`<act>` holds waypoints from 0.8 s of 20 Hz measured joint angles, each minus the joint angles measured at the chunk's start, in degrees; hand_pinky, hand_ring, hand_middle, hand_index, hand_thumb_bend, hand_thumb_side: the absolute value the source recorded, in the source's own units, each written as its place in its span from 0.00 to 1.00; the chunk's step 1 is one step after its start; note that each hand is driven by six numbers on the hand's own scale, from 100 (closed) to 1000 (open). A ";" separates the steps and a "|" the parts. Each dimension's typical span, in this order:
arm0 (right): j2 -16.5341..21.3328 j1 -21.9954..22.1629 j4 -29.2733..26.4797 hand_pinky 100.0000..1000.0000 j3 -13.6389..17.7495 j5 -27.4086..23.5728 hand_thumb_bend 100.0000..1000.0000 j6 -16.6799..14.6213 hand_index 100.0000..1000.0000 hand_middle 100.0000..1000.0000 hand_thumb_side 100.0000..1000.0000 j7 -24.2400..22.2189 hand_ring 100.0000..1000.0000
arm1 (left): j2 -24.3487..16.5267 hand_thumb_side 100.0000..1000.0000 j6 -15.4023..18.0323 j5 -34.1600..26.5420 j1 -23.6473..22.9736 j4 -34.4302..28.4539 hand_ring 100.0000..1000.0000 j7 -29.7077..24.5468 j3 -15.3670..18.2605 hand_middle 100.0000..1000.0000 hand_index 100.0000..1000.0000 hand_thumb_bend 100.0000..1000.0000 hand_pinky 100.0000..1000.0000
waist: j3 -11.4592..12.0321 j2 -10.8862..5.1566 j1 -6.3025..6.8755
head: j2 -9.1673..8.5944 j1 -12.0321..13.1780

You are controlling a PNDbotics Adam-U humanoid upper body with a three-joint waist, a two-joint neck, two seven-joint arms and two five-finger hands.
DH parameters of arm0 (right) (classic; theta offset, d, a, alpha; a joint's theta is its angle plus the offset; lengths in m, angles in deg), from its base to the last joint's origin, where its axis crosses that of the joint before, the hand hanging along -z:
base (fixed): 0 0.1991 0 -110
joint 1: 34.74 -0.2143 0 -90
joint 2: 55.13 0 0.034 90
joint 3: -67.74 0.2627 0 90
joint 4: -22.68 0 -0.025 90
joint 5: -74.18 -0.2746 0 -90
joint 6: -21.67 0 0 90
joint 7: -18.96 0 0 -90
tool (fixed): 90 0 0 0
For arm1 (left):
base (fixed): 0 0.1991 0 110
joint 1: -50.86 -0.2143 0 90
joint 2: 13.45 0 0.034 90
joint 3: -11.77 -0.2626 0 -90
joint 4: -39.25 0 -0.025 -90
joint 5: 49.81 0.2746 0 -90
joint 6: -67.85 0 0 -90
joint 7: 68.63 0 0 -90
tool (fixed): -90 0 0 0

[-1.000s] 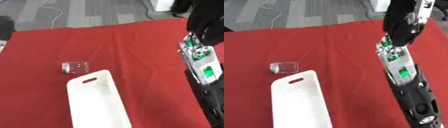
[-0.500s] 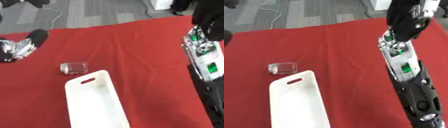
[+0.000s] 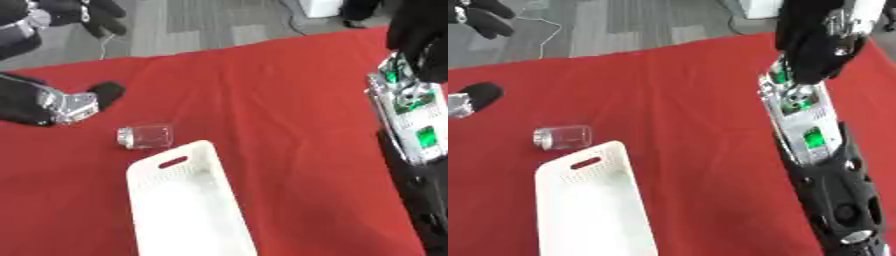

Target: Pick up objects on the table and place them in the box.

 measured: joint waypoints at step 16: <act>-2.01 -1.74 0.00 0.31 -0.68 -0.56 0.00 -0.24 0.35 0.33 1.00 -0.77 0.34 | 1.08 0.59 1.24 8.96 1.39 7.45 0.75 -9.26 -0.91 0.84 0.84 0.48 0.81 | -2.19 0.30 0.91 | 0.00 1.16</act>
